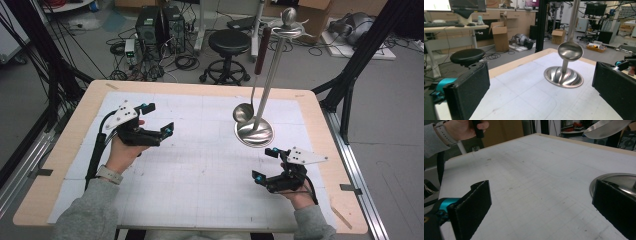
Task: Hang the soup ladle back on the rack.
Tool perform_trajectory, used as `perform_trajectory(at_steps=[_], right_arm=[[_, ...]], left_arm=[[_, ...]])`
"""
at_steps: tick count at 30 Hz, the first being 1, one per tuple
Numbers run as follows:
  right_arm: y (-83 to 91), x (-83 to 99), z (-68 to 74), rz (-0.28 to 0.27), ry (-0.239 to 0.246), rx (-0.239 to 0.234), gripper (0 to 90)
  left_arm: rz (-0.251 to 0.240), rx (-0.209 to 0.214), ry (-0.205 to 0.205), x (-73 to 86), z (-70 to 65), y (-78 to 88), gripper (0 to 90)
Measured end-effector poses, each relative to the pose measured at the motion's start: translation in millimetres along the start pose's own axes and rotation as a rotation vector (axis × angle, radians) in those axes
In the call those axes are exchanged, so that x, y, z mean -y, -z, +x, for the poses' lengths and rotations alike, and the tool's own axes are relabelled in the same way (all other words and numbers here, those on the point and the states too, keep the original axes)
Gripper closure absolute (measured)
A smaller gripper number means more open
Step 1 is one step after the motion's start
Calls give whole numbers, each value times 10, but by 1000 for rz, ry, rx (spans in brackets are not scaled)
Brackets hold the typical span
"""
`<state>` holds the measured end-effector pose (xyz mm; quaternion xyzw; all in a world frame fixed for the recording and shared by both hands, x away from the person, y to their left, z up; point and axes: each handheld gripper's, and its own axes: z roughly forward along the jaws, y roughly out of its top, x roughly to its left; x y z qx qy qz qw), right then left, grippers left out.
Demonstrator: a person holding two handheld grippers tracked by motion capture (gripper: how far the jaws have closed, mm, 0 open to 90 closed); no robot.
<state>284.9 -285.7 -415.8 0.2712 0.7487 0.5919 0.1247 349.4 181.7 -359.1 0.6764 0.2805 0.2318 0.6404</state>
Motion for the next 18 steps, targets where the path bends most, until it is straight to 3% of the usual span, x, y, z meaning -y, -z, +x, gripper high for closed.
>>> perform_trajectory(at_steps=[7, 18], right_arm=[[17, -19, -23, -20, 3, 32, 13], [77, -42, -81, -65, -16, 92, 13]], left_arm=[[2, -65, -4, 132, 103, 333, 18], [30, -94, 4, 332, 142, 787, 17]])
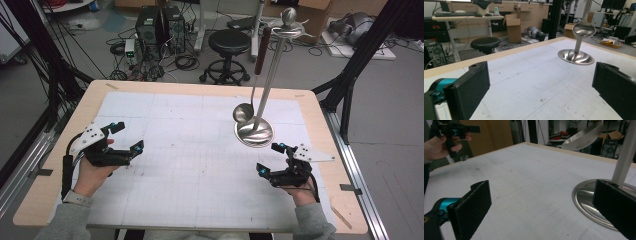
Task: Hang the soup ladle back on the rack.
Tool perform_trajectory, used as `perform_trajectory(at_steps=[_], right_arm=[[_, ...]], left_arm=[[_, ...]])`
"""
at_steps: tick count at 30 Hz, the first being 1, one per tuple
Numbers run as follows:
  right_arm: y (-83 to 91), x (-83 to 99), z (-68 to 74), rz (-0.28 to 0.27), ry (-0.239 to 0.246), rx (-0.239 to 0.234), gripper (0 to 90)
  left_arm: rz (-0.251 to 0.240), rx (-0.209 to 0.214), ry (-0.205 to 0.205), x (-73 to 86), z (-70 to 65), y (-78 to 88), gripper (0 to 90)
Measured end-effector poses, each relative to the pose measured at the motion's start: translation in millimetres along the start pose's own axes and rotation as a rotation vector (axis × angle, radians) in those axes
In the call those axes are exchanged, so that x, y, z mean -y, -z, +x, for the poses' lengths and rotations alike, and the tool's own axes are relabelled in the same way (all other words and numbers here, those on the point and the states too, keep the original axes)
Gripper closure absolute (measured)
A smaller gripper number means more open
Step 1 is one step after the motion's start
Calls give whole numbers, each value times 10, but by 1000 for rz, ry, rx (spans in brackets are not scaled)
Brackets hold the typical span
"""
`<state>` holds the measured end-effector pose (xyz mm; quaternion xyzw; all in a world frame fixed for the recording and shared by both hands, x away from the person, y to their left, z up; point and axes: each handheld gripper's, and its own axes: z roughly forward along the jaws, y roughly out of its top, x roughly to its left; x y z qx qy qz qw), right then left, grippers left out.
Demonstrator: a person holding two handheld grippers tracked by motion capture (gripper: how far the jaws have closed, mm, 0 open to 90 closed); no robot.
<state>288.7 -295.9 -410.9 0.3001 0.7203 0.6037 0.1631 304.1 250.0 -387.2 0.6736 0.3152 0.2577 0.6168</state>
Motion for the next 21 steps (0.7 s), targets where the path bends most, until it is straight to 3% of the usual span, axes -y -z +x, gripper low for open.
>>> perform_trajectory(at_steps=[7, 9, 15, 21], right_arm=[[19, -4, 7, -4, 8, 32, 13], [39, -8, 5, -15, 8, 53, 13], [87, -5, -1, -39, 6, 117, 13], [91, 3, -8, -36, 2, 126, 13]], left_arm=[[-11, -16, -15, 114, -42, 187, 17], [-9, -10, 2, 183, -62, 213, 17], [11, -4, 14, 271, -115, 187, 17], [38, -18, 5, 298, -115, 174, 17]])
